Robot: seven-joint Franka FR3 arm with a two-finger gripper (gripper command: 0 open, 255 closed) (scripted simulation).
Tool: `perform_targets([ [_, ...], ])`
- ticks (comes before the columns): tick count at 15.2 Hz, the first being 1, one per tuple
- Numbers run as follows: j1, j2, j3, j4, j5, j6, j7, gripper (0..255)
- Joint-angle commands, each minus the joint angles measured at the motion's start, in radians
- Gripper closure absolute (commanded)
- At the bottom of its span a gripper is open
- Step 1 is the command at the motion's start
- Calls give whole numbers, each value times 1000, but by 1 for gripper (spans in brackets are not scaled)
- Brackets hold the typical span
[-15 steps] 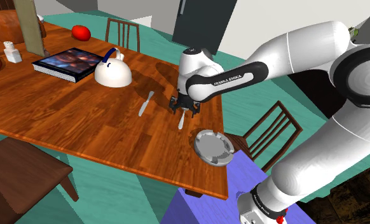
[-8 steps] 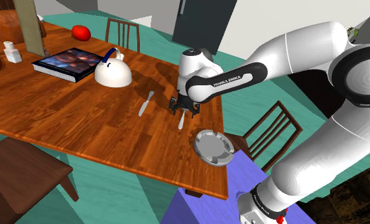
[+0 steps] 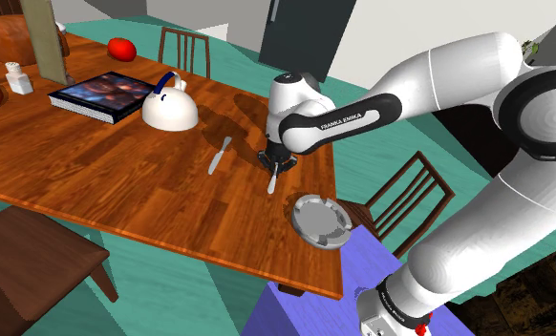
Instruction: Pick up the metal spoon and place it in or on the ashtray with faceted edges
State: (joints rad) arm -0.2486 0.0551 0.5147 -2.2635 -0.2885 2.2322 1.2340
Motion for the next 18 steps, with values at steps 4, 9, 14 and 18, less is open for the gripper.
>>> perform_targets([
  [4,-1,-10,0,2,9,-11,-8,255],
  [9,-2,-55,2,27,48,-70,-44,255],
  [14,-2,-94,1,58,79,-130,-76,255],
  [18,-1,-121,-1,87,100,-180,-98,255],
])
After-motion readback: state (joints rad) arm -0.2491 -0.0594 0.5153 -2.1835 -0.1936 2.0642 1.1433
